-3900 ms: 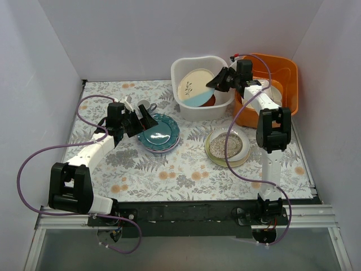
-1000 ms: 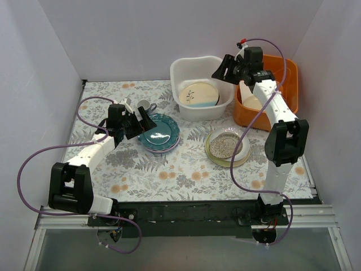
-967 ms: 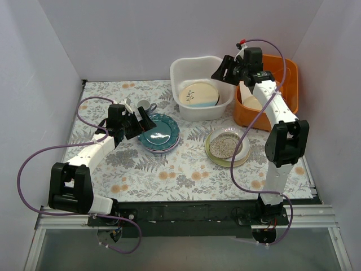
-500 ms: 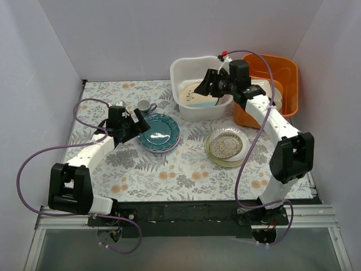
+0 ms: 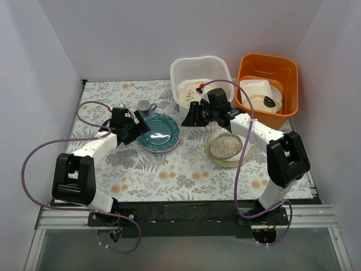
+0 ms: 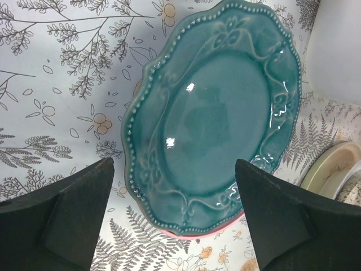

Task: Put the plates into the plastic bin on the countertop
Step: Pick up the plate at the center of the board.

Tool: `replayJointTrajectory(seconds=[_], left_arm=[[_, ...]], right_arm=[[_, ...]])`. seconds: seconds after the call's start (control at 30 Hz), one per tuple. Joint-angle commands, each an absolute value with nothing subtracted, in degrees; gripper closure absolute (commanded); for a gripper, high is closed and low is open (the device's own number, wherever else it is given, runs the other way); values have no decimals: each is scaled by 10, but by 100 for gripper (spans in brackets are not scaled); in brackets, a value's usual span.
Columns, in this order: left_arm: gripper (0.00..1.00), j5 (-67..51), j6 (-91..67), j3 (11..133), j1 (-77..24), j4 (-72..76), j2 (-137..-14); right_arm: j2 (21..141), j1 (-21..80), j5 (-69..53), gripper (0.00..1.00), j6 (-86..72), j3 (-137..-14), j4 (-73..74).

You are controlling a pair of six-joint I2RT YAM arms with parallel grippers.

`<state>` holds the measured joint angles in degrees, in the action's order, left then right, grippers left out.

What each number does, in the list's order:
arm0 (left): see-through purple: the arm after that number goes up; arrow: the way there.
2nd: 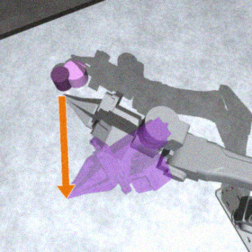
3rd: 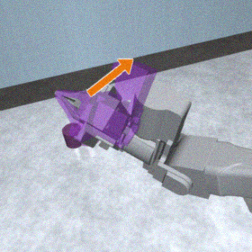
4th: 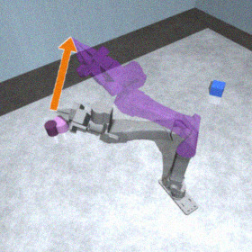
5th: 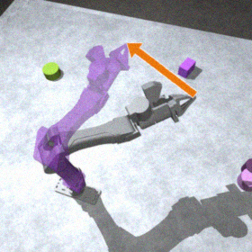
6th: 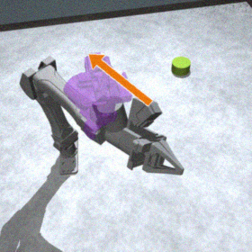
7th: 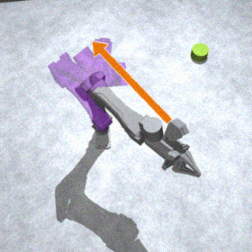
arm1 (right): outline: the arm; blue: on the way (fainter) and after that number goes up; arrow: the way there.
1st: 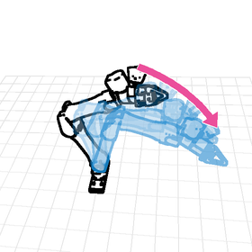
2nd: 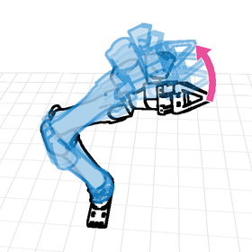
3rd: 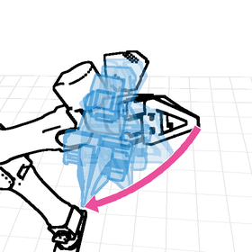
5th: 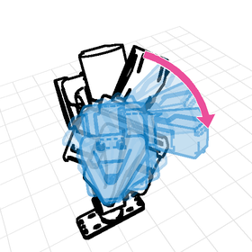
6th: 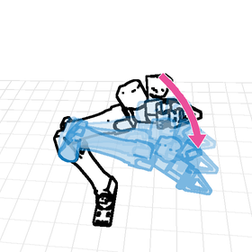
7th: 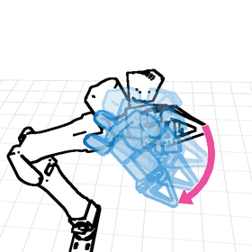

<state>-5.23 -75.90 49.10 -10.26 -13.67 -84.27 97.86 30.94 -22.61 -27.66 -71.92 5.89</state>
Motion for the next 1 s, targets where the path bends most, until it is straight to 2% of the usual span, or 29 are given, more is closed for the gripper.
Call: replayJointTrajectory(seconds=[0.0, 0.2, 0.57, 0.97], left_arm=[[15, -57, -764, 498, -103, -121, -850], [23, -69, -759, 505, -104, -111, -854], [29, -89, -744, 505, -103, -101, -830], [29, -128, -737, 498, -104, -75, -804]], right_arm=[[990, 323, -214, 52, -283, -716, 5], [1038, 348, -186, 54, -277, -725, -11], [1108, 362, -155, 58, -296, -717, -55], [1144, 367, -156, 62, -295, -740, -65]])
